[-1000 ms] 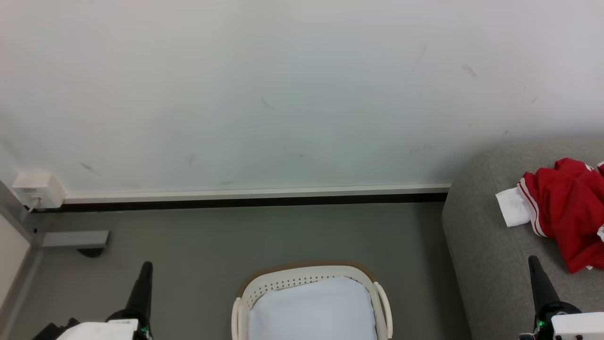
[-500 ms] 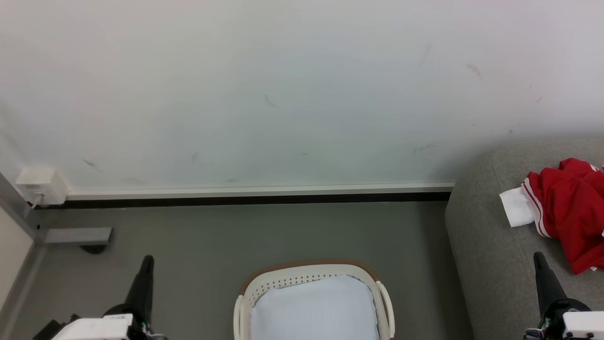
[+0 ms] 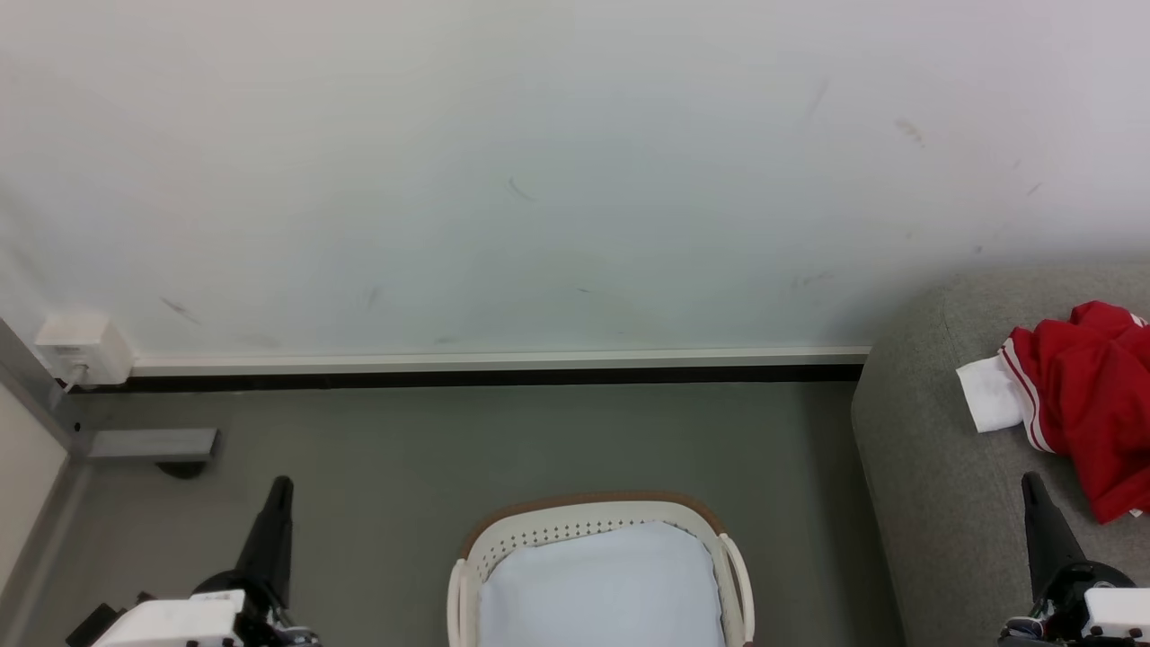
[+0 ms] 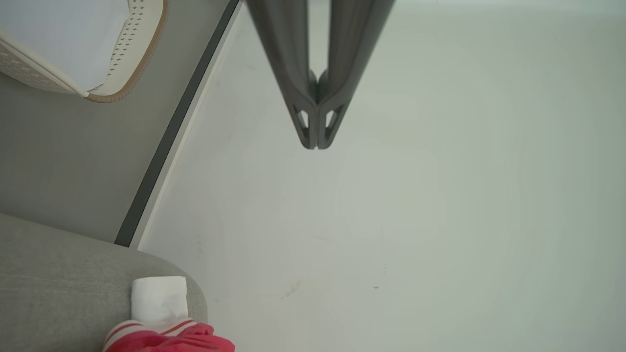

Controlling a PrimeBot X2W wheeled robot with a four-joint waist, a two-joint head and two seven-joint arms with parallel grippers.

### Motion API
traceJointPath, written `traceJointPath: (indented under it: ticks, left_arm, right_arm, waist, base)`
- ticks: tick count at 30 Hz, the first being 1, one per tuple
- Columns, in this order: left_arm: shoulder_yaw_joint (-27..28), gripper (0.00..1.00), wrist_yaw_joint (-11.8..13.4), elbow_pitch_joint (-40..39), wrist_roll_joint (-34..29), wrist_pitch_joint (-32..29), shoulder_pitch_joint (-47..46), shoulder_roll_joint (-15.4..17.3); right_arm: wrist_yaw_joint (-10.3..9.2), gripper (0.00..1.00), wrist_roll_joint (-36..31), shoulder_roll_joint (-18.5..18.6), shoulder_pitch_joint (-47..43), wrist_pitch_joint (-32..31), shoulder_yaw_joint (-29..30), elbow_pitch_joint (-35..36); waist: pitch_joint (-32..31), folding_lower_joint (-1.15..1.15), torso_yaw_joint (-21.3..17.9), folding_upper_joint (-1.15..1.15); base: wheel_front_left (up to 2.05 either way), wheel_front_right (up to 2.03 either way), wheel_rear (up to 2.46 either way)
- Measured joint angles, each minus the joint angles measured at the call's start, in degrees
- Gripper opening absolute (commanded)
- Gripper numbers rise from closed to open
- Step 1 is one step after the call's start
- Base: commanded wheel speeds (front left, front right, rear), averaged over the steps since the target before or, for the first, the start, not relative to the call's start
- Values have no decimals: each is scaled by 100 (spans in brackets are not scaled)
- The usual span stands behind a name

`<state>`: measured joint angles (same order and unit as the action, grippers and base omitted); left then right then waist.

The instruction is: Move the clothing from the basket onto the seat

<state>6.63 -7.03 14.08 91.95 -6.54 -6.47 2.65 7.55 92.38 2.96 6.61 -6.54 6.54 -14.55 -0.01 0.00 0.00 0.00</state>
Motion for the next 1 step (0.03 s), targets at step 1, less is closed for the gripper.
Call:
traceJointPath:
  ticks: [1]
  left_arm:
    - [-1,0,0,0,0,0,0,0]
  right_arm:
    - [0,0,0,-1,0,0,0,0]
  waist:
    - [0,0,0,0]
  base:
    - [0,0,0]
